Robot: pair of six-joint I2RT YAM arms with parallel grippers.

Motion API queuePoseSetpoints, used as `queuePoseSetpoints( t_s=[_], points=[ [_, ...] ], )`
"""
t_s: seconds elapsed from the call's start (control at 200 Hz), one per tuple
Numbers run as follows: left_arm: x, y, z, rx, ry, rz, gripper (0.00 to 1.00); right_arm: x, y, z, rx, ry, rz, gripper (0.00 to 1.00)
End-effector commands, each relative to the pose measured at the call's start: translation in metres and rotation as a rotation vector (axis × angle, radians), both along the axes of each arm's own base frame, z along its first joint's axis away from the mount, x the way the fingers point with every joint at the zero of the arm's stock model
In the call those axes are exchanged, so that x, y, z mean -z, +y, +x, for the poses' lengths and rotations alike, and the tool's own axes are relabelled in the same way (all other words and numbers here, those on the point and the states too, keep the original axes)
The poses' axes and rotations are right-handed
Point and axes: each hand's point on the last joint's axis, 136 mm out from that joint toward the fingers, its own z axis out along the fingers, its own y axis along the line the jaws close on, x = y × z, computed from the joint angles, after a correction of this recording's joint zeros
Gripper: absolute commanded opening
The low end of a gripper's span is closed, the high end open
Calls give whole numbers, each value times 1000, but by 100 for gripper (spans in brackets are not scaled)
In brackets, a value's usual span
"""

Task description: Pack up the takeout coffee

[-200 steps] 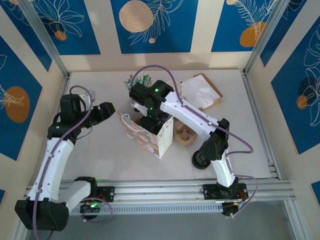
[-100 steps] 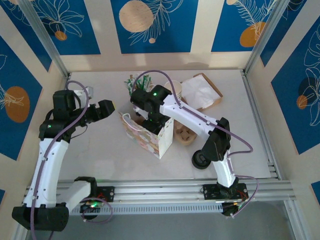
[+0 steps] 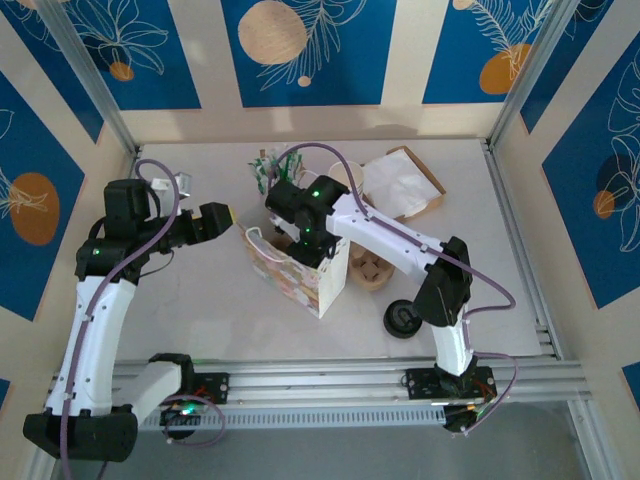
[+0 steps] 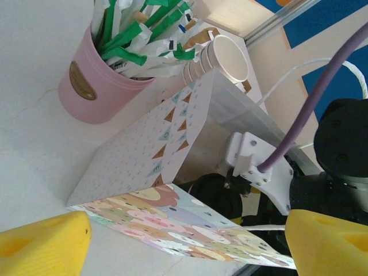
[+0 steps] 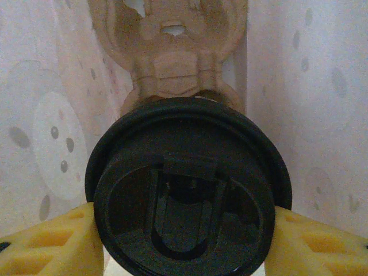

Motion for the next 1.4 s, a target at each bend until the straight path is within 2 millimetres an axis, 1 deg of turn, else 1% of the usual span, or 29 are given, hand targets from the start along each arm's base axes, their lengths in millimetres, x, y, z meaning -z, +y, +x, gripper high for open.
queuePoseSetpoints(
  t_s=[0.0, 0.205, 0.445, 0.61, 0.79, 0.98, 1.201, 1.396],
  points=[
    [-4, -4, -5, 44, -11, -7, 87, -4, 0, -4, 16, 6, 28, 47],
    [-4, -3, -4, 44, -11, 10, 86, 6, -5, -9, 20, 31, 4, 47],
    [6, 0, -1, 46, 15, 67, 86, 14, -8, -15, 21, 57, -7, 47],
    [10, -2, 0, 60, 26, 91, 85, 21, -10, -19, 21, 75, -19, 47],
    [17, -5, 1, 76, 47, 124, 85, 31, -16, -23, 23, 89, -53, 47],
    [20, -7, 3, 79, 51, 140, 84, 41, -20, -28, 19, 108, -77, 47],
    [20, -13, 1, 96, 49, 140, 84, 41, -11, -30, 17, 120, -38, 47],
    [21, -17, 4, 100, 49, 149, 84, 30, -1, -26, 20, 110, 17, 47]
  ],
)
